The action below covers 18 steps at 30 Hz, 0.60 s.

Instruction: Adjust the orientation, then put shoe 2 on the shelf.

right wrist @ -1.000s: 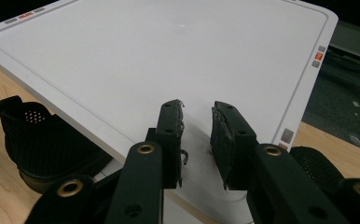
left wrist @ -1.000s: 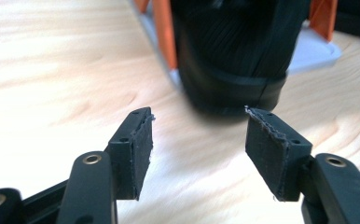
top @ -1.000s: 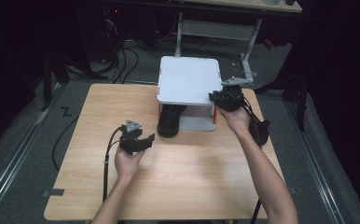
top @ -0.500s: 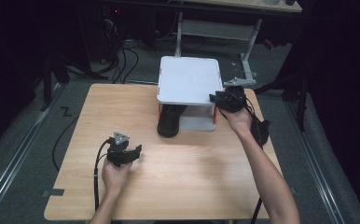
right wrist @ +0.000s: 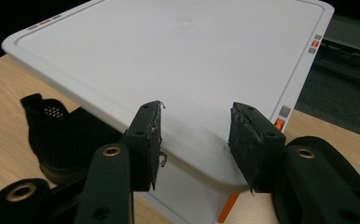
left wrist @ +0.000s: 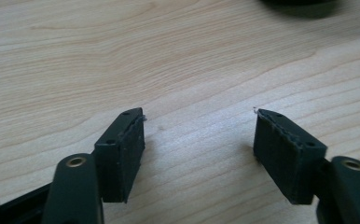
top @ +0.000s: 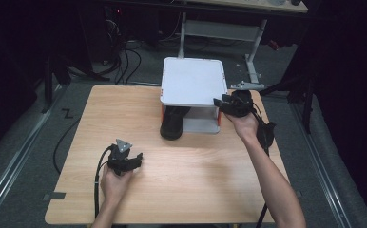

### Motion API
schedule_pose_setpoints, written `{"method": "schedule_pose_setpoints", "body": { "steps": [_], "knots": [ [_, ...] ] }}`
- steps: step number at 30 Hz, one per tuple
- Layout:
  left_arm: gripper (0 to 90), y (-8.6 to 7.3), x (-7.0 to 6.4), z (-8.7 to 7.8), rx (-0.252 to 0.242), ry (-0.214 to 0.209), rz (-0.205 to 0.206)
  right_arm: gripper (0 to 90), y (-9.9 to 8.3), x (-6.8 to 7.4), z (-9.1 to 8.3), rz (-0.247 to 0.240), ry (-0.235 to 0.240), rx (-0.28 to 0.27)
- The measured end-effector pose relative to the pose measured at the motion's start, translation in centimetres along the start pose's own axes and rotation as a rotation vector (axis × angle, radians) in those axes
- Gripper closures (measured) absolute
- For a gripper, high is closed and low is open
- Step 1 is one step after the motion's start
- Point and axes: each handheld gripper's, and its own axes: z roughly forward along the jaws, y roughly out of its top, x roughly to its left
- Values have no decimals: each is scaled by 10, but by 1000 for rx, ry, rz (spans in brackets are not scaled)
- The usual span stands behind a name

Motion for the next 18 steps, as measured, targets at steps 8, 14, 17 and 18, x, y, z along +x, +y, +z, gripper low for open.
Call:
{"method": "schedule_pose_setpoints", "body": {
  "steps": [8,14,17,18],
  "knots": [
    [323,0,0,-1,4,-2,0,523,-22,6,-33,-31,16,-38],
    [329,0,0,-1,2,1,-3,525,-44,1,-54,-34,-16,-36],
    [330,0,0,-1,1,1,-4,526,-55,-3,-57,-18,-32,-21],
    [330,-1,-1,-1,1,2,-4,526,-58,-5,-58,-20,-35,-15]
  ]
}}
